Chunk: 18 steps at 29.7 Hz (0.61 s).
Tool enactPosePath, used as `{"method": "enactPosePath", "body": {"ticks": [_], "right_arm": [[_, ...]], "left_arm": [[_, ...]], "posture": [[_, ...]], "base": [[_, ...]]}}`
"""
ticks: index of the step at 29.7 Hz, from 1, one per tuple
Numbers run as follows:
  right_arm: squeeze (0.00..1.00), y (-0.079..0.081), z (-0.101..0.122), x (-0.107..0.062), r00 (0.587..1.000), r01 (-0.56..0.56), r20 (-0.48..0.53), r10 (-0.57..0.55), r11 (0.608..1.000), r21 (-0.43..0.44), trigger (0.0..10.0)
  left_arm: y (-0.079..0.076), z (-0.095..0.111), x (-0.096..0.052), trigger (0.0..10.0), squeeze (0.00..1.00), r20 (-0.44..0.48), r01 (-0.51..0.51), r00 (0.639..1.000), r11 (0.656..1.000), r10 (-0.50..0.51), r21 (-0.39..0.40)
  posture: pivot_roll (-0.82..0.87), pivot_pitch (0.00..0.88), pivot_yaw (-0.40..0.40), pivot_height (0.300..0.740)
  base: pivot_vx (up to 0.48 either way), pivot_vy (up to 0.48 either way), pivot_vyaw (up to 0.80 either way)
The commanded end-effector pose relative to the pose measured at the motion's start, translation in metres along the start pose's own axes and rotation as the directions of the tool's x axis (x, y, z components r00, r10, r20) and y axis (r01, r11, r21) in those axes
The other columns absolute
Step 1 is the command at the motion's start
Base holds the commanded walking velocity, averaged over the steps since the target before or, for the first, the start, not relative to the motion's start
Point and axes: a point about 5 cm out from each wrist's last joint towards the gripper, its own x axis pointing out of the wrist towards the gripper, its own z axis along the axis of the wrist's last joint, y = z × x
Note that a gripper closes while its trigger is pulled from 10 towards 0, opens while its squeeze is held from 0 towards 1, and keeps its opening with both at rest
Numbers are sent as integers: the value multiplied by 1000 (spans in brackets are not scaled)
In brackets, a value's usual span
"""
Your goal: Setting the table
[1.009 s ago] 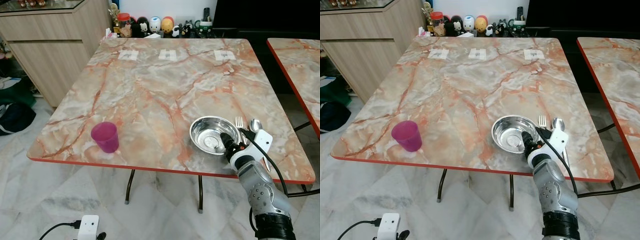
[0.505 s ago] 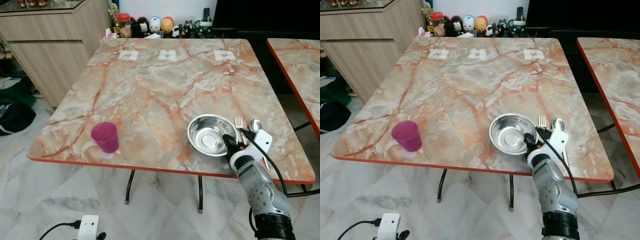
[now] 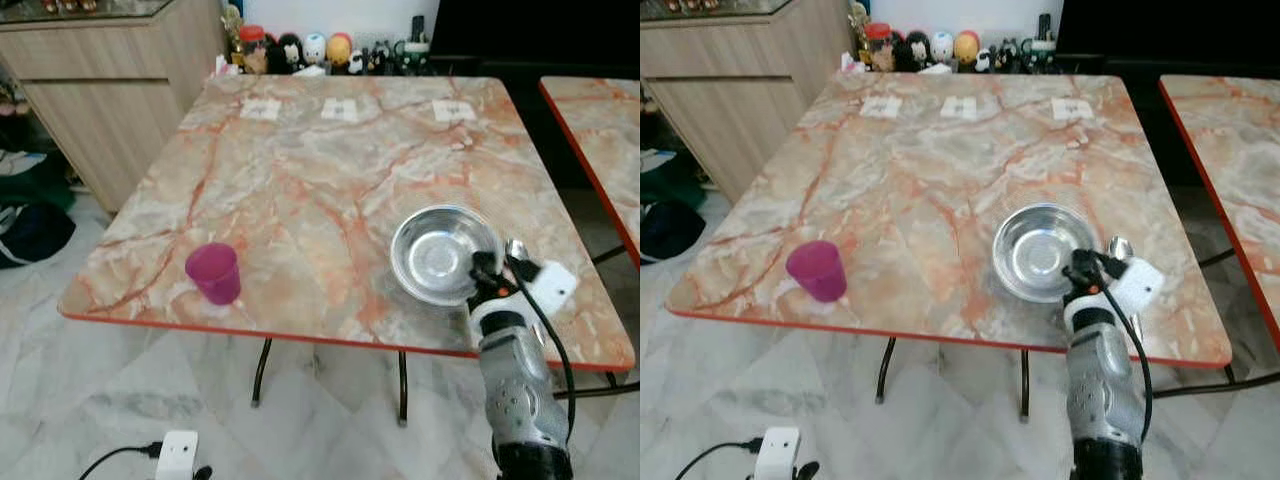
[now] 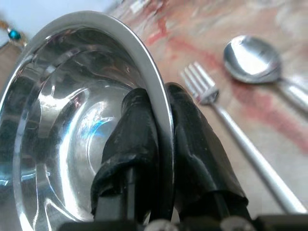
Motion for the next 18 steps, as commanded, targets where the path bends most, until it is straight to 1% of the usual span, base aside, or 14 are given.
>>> {"method": "enactPosePath", "body": {"ticks": [1,2,4,5,6,11,18], "right_arm": [[0,1,6,-3,999,-8,44,8,1000,9,7686],[0,3,11,-5,996,-27,80,28,999,-16,10000],[0,4,13,-6,995,-34,94,36,999,-18,10000],[0,5,16,-6,992,-38,123,40,999,-23,10000],[0,6,18,-5,990,-47,133,50,998,-29,10000],[0,11,16,-6,987,-76,135,85,995,-65,10000],[0,7,19,-8,984,-33,171,41,998,-48,10000]], "left_arm": [[1,-8,-2,10000,0,-28,-4,1000,1000,4,18],[1,-7,-2,10000,0,-27,-6,1000,1000,6,27],[2,-7,-2,10000,0,-27,-6,1000,999,7,32],[3,-7,-2,10000,0,-26,-11,1000,999,12,45],[3,-7,-2,10000,0,-26,-12,1000,999,13,51],[3,-7,-2,10000,0,-28,-9,1000,998,11,58],[2,-9,-2,10000,0,-35,-5,999,998,7,67]], "posture": [[-46,76,34,740],[-52,76,38,740],[-53,76,38,740],[-59,75,40,740],[-61,75,42,740],[-65,68,41,740],[-69,52,44,740]], "base": [[0,0,0],[0,0,0],[0,0,0],[0,0,0],[0,-322,0],[0,-381,0],[0,-426,0]]}}
